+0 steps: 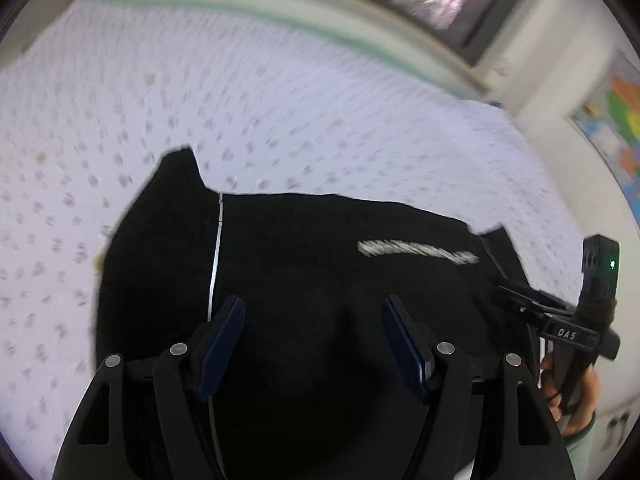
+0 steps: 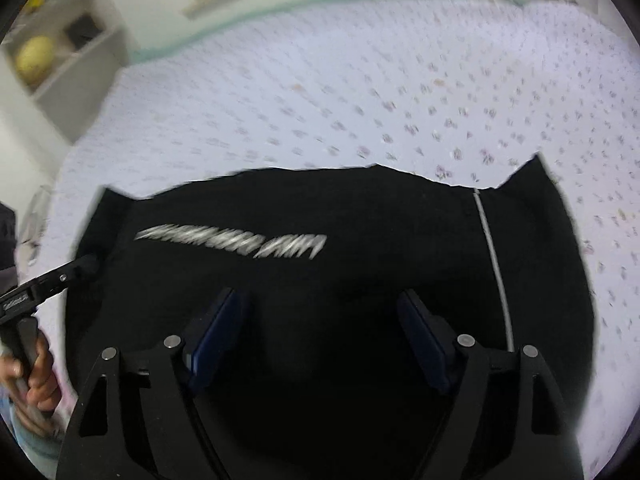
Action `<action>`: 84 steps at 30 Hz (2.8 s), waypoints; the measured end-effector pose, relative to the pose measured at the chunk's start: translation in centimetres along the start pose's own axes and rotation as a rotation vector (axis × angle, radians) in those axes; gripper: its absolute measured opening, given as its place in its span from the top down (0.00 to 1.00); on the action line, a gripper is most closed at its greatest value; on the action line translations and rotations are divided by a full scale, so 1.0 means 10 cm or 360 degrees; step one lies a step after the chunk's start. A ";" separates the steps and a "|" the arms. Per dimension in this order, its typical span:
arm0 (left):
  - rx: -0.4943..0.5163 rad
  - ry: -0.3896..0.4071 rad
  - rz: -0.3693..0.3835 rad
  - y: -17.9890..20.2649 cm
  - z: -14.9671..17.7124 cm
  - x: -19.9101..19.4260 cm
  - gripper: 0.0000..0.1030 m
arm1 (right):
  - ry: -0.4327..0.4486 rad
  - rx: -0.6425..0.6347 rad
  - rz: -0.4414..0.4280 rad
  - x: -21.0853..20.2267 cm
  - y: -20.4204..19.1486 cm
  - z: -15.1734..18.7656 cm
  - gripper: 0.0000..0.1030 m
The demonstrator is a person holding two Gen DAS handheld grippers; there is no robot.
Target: Fold large clothes
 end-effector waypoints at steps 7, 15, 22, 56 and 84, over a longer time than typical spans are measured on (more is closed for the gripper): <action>0.0102 -0.0110 -0.0137 0.16 0.69 0.03 0.25 | -0.0077 -0.0049 0.0097 -0.13 -0.14 0.69 0.19; 0.0103 -0.0009 -0.0241 0.10 0.86 0.18 0.22 | -0.0002 -0.0061 0.0240 0.17 -0.14 0.87 0.18; 0.0166 0.0113 -0.0294 0.21 1.01 0.05 0.22 | 0.0058 0.0001 0.0299 0.08 -0.17 0.96 0.18; 0.0232 0.0255 -0.0535 0.53 1.08 -0.56 0.19 | 0.0156 0.0125 0.0273 -0.40 -0.10 1.19 0.13; 0.0424 0.0597 -0.0727 1.23 0.99 -1.64 0.19 | 0.0464 -0.0100 0.0468 -1.55 -0.92 1.08 0.10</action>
Point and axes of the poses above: each gripper's, at about its wrist camera, not at the fingertips, and x roughly the way its jaws point, y to its right, z to its underside, the point moved 4 cm from there along x, roughly the way its jaws point, and after that the axes turned 3 degrees about z, right-handed, at the moved point
